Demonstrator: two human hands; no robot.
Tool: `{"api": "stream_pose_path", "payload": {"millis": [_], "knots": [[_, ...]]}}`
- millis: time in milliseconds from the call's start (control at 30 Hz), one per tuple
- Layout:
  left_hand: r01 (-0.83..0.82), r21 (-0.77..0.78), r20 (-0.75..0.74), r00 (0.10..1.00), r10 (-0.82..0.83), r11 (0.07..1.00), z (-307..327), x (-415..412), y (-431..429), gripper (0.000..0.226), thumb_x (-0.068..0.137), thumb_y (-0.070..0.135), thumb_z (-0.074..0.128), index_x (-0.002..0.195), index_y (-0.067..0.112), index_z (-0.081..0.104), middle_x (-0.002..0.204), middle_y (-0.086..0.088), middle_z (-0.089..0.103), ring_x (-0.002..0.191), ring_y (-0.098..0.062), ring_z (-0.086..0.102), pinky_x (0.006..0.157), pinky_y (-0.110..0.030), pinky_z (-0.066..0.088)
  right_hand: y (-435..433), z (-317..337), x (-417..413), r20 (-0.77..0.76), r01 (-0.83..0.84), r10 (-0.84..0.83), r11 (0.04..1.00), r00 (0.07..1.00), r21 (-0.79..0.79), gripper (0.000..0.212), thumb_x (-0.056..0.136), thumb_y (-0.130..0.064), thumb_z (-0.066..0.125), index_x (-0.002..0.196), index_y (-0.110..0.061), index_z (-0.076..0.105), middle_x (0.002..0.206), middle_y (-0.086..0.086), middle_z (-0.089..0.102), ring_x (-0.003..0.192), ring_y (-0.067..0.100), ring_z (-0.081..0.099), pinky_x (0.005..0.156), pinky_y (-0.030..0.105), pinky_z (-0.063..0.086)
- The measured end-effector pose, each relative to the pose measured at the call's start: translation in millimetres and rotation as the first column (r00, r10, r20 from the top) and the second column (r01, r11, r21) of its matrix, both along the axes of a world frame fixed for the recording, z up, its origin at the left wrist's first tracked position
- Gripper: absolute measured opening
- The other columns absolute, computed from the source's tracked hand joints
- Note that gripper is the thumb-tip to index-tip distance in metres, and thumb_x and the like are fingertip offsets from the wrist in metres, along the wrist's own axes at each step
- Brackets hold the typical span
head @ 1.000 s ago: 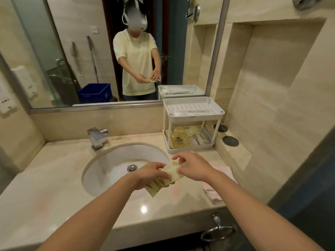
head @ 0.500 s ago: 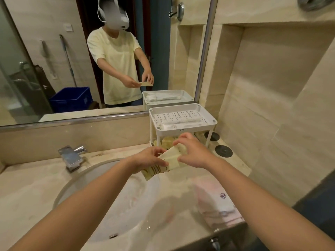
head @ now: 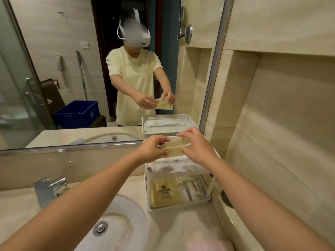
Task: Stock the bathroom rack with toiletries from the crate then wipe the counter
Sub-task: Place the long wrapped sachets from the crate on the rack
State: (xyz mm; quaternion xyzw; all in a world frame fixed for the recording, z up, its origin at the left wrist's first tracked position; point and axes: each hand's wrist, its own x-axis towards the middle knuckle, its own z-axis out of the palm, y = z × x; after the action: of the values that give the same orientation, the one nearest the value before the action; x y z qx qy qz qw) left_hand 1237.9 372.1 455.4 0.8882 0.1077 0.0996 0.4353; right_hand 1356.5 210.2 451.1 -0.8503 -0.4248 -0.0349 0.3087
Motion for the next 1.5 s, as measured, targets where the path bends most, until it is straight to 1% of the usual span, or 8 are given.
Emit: {"api": "stream_pose_path", "payload": {"millis": [300, 500, 667, 833, 967, 1167, 1333, 1500], "knots": [[-0.112, 0.034, -0.007, 0.994, 0.112, 0.993, -38, 65, 17, 0.042, 0.082, 0.004, 0.072, 0.095, 0.044, 0.066, 0.084, 0.022, 0.070, 0.081, 0.003, 0.067, 0.083, -0.030, 0.056, 26, -46, 67, -0.038, -0.011, 0.011, 1.000, 0.999, 0.012, 0.058, 0.087, -0.023, 0.072, 0.138, -0.038, 0.051, 0.114, -0.015, 0.042, 0.095, 0.006, 0.051, 0.078, 0.024, 0.047], [-0.105, 0.093, -0.098, 0.989, 0.114, 0.990, -63, 84, 31, 0.037, 0.085, 0.008, 0.069, 0.120, 0.020, 0.067, 0.114, 0.005, 0.070, 0.096, -0.004, 0.063, 0.084, -0.016, 0.046, 37, -74, 85, -0.132, -0.032, 0.026, 0.999, 0.991, -0.042, 0.058, 0.087, -0.024, 0.069, 0.140, -0.038, 0.050, 0.112, -0.016, 0.041, 0.097, 0.006, 0.051, 0.083, 0.022, 0.042], [-0.078, 0.153, -0.213, 0.971, 0.110, 0.985, -68, 87, 35, 0.036, 0.093, 0.015, 0.061, 0.129, 0.023, 0.062, 0.120, 0.006, 0.068, 0.099, -0.010, 0.062, 0.079, -0.019, 0.043, 47, -78, 94, -0.213, -0.077, 0.044, 0.986, 0.976, -0.148, 0.048, 0.092, -0.026, 0.064, 0.138, -0.033, 0.054, 0.115, -0.011, 0.043, 0.100, 0.010, 0.053, 0.093, 0.028, 0.046], [-0.050, 0.270, -0.292, 0.947, 0.131, 0.962, -71, 87, 34, 0.036, 0.098, 0.018, 0.049, 0.129, 0.029, 0.061, 0.121, 0.006, 0.068, 0.101, -0.014, 0.063, 0.086, -0.028, 0.051, 49, -88, 86, -0.233, -0.016, -0.030, 0.981, 0.972, -0.191, 0.034, 0.097, -0.029, 0.052, 0.131, -0.033, 0.060, 0.103, -0.013, 0.045, 0.091, 0.010, 0.054, 0.079, 0.028, 0.044], [-0.002, 0.297, -0.359, 0.927, 0.114, 0.955, -69, 86, 35, 0.035, 0.098, 0.015, 0.046, 0.126, 0.027, 0.064, 0.126, 0.005, 0.065, 0.108, -0.016, 0.061, 0.094, -0.031, 0.049, 48, -79, 85, -0.234, -0.062, -0.017, 0.944, 0.972, -0.325, 0.034, 0.100, -0.029, 0.043, 0.129, -0.035, 0.062, 0.118, -0.003, 0.049, 0.111, 0.021, 0.053, 0.097, 0.037, 0.044], [-0.039, 0.351, -0.324, 0.932, 0.161, 0.935, -73, 81, 28, 0.038, 0.091, 0.014, 0.047, 0.120, 0.028, 0.068, 0.127, 0.004, 0.064, 0.109, -0.017, 0.060, 0.092, -0.031, 0.050, 40, -73, 76, -0.129, -0.029, -0.036, 0.881, 0.991, -0.471, 0.040, 0.099, -0.033, 0.036, 0.134, -0.038, 0.056, 0.135, 0.003, 0.047, 0.129, 0.027, 0.039, 0.108, 0.044, 0.030], [0.058, 0.419, -0.448, 0.881, 0.150, 0.906, -78, 74, 17, 0.041, 0.100, 0.036, 0.031, 0.128, 0.023, 0.059, 0.130, -0.009, 0.039, 0.124, -0.027, 0.035, 0.109, -0.042, 0.029, 37, -76, 64, -0.126, -0.062, -0.021, 0.782, 0.992, -0.620, 0.050, 0.102, -0.042, 0.018, 0.147, -0.035, 0.038, 0.160, 0.002, 0.020, 0.147, 0.027, 0.010, 0.115, 0.058, -0.009], [0.098, 0.431, -0.486, 0.863, 0.139, 0.897, -68, 69, 12, 0.034, 0.101, 0.032, 0.028, 0.102, 0.021, 0.060, 0.123, -0.011, 0.045, 0.119, -0.031, 0.038, 0.103, -0.044, 0.033, 37, -72, 60, -0.073, 0.003, -0.054, 0.818, 0.996, -0.575, 0.046, 0.102, -0.039, 0.021, 0.125, -0.030, 0.060, 0.147, 0.007, 0.039, 0.138, 0.031, 0.027, 0.116, 0.061, -0.005]]}}
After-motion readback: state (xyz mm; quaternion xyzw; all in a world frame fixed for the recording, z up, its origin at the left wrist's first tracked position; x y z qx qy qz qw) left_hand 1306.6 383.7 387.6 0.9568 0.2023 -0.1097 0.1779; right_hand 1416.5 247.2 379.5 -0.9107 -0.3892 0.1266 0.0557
